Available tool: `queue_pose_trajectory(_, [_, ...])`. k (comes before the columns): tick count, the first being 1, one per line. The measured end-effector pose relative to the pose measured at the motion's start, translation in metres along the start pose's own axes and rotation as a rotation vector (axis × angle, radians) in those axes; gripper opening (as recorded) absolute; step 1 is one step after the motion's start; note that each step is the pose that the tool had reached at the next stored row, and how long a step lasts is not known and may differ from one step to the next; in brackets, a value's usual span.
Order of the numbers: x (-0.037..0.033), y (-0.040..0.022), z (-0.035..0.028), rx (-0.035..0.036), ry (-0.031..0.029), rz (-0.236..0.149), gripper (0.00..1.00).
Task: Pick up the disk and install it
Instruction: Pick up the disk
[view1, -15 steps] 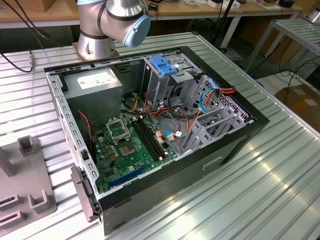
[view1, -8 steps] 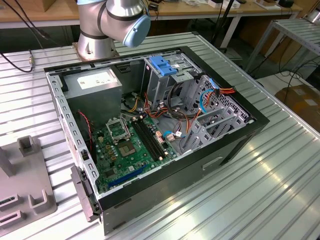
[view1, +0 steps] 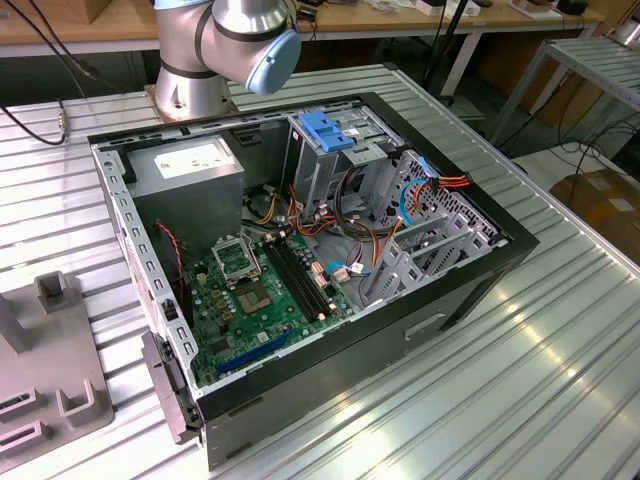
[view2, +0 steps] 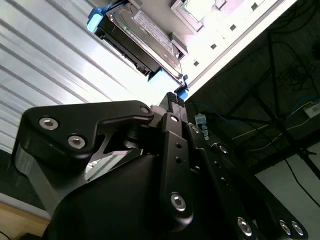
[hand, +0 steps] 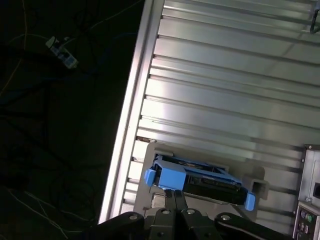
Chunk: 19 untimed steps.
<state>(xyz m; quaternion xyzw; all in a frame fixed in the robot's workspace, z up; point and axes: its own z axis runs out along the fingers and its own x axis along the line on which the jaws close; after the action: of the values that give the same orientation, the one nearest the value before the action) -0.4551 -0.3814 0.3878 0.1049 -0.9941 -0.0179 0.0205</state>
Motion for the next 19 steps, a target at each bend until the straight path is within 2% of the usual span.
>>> queue_pose_trajectory(8, [0.0,0.0,0.0,0.0038,0.0042,-0.104,0.1])
queue_pose_trajectory(19, [0.0,0.0,0.0,0.0083,0.0089,-0.225,0.1])
